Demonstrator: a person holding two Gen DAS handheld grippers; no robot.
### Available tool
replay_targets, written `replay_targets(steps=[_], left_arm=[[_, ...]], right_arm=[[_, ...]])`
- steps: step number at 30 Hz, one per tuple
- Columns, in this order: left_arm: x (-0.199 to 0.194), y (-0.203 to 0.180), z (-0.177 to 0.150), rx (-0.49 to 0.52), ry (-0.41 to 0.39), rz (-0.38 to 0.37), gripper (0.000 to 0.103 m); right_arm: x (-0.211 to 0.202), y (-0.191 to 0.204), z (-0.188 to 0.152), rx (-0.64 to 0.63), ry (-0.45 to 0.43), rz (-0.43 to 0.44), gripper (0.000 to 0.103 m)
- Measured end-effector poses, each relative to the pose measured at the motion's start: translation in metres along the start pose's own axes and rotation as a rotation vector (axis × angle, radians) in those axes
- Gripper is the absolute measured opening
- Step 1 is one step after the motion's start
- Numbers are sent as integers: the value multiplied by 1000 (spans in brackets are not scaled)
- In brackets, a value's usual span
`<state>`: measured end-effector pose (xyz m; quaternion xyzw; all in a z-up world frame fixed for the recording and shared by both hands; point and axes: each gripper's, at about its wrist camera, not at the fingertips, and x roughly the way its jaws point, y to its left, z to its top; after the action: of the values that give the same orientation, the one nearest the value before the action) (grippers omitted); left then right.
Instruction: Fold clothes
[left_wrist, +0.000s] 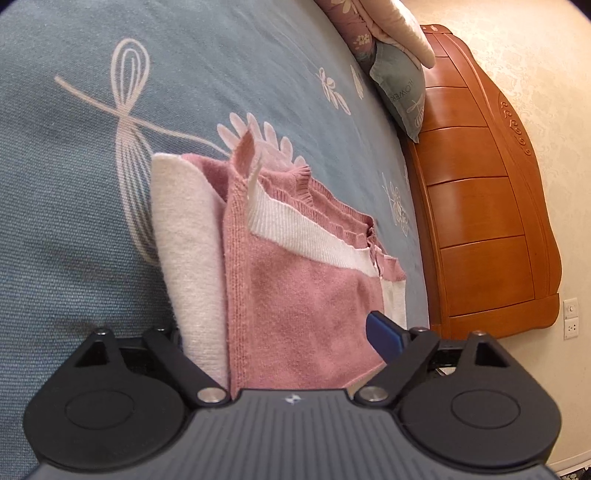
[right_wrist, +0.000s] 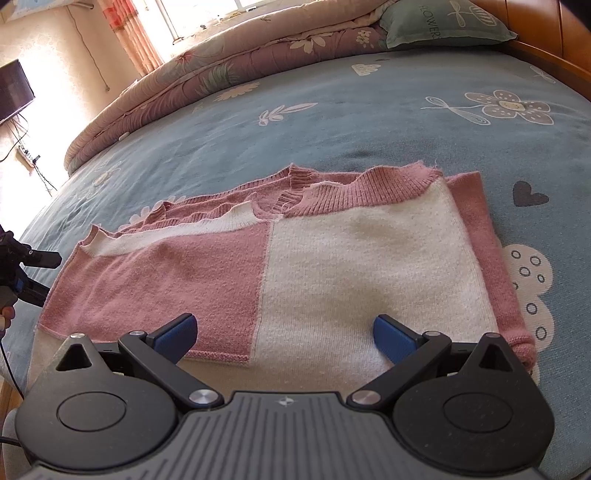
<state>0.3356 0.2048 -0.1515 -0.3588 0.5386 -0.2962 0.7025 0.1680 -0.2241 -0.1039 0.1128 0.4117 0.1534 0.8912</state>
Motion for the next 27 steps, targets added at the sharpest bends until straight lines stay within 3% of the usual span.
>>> replay_targets(steps=[1,3,5,7,15,22,27], left_arm=[[-1,2,0,-7,-1,13,71],[-4,3,0,-4,1,57,50],[-6,5,0,-11,4,90,36],[-8,8,-1,-16,11,96,27],[-10,7,3,42,124,111,27],[6,6,14,24,115,55,27],[-7,6,-1,53,136,79,27]], right_arm=[[0,0,0,-1,0,1,103],[0,0,0,-3,0,1,103],[0,0,0,-5,-1,1,103],[0,1,0,-7,-2,1,103],[0,0,1,-2,6,7,103],[2,5,2,-16,14,-23,103],[2,5,-1,-42,12,-18,103]])
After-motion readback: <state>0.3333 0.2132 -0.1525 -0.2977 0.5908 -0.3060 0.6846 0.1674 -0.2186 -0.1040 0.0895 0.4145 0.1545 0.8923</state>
